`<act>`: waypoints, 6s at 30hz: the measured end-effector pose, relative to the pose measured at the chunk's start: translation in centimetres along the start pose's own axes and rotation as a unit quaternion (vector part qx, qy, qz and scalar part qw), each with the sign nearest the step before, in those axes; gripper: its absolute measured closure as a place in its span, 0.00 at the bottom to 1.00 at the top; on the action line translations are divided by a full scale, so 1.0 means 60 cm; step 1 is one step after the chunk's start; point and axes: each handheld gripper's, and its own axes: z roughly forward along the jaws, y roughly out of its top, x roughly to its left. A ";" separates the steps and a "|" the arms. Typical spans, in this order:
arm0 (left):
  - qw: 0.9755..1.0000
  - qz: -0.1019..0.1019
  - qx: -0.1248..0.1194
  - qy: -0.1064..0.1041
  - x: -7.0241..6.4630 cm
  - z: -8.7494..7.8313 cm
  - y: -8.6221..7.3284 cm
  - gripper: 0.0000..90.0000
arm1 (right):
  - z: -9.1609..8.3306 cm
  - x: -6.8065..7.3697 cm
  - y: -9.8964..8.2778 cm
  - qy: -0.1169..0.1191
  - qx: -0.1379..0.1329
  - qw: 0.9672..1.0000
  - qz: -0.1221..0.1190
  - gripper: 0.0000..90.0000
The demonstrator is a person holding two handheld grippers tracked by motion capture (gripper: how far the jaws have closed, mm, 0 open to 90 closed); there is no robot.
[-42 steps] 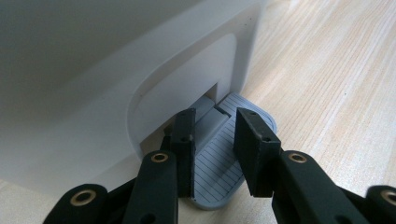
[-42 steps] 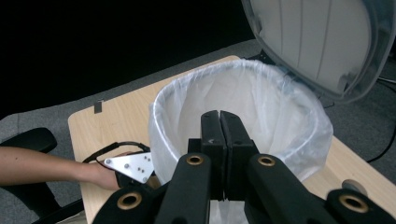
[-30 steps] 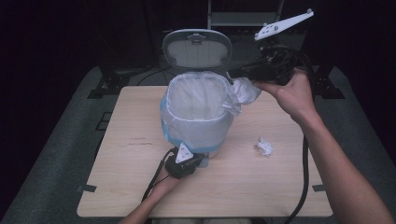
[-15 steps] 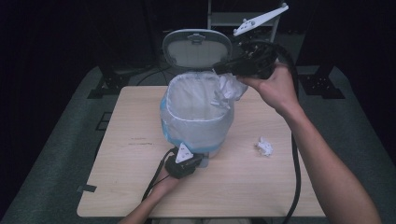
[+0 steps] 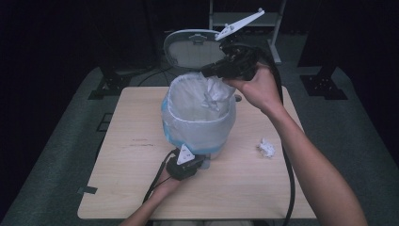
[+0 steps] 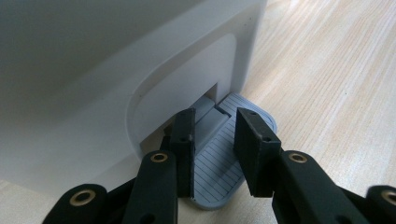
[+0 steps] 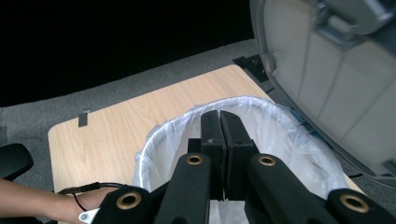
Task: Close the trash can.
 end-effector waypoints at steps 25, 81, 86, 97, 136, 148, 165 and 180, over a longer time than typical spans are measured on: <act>1.000 -0.001 0.000 0.000 0.001 0.000 0.000 0.76 | -0.013 -0.014 -0.052 0.012 0.014 1.000 0.014 0.84; 1.000 -0.023 -0.001 -0.004 0.003 -0.001 -0.001 0.79 | -0.073 -0.080 -0.297 -0.021 0.029 0.995 0.096 0.76; 1.000 -0.026 -0.002 -0.005 0.002 0.000 -0.001 0.79 | -0.065 -0.087 -0.334 -0.033 0.034 0.993 0.104 0.74; 1.000 -0.024 -0.001 -0.005 0.002 -0.001 0.000 0.79 | -0.048 -0.103 -0.399 -0.043 0.036 0.989 0.137 0.73; 1.000 -0.024 -0.004 -0.003 0.001 0.000 -0.001 0.79 | 0.004 -0.122 -0.520 -0.069 0.072 0.979 0.177 0.69; 1.000 -0.021 -0.002 -0.003 0.001 -0.001 0.000 0.79 | 0.017 -0.128 -0.553 -0.070 0.087 0.976 0.186 0.69; 1.000 -0.022 -0.003 -0.002 0.000 -0.001 0.000 0.79 | 0.049 -0.133 -0.588 -0.067 0.124 0.971 0.196 0.70; 1.000 -0.021 -0.002 -0.002 0.001 -0.001 0.000 0.79 | 0.056 -0.126 -0.585 -0.060 0.133 0.971 0.188 0.97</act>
